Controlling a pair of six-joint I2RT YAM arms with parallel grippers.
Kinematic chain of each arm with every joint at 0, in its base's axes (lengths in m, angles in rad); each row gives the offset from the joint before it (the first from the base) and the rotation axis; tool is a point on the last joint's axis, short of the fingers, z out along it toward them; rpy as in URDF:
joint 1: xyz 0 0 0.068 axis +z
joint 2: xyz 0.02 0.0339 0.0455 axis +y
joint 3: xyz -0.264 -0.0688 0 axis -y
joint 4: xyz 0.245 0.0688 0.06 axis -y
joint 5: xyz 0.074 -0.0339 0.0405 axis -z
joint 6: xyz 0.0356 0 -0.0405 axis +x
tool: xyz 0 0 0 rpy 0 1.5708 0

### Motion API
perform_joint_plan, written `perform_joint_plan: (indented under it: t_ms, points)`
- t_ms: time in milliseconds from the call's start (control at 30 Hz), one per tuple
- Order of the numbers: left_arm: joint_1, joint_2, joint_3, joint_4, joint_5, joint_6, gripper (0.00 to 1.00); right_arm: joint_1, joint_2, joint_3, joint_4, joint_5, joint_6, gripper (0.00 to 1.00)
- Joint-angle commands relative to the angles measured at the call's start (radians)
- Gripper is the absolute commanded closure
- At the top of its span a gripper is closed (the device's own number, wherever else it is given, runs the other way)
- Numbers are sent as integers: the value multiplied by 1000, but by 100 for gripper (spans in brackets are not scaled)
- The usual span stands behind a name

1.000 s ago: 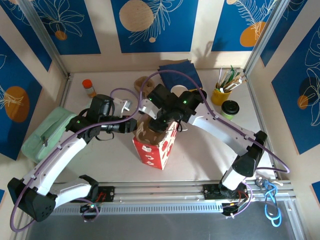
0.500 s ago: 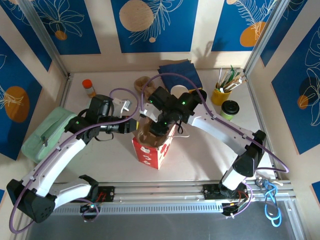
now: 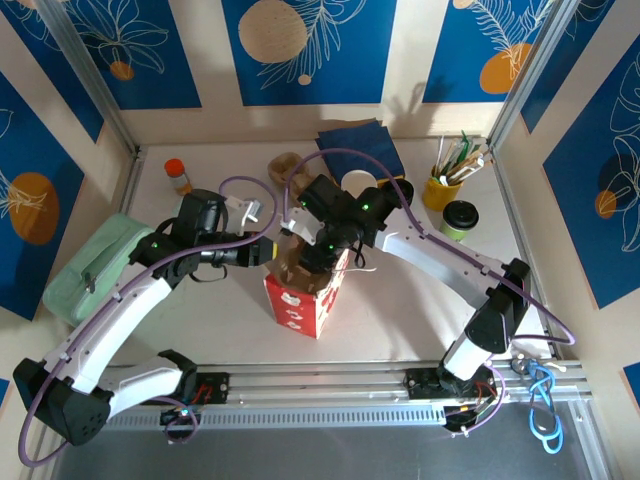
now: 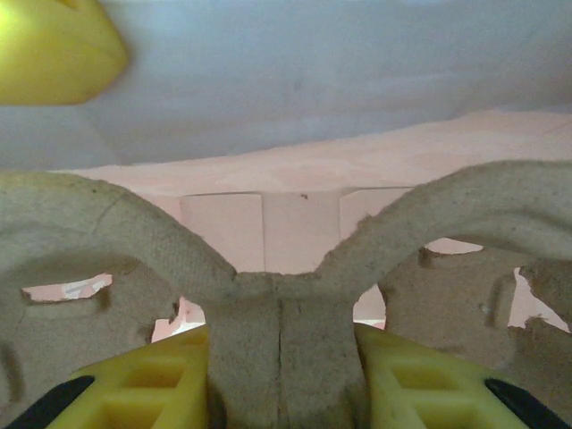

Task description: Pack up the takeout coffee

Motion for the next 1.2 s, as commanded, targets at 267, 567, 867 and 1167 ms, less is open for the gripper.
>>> perform_joint_plan:
  t_ms: [267, 567, 867, 1167]
  points:
    - [-8, -16, 44, 22, 58, -5, 100, -23, 37, -48, -2, -24, 2, 64]
    - [-8, -2, 45, 16, 27, -65, 100, -20, 36, -86, 35, -33, -2, 63]
    - [-8, 8, 25, 35, 22, -98, 100, -23, 36, -161, 133, -83, -1, 63]
    - [-7, -1, 21, 17, 11, -92, 100, -25, 69, -181, 167, -87, 5, 60]
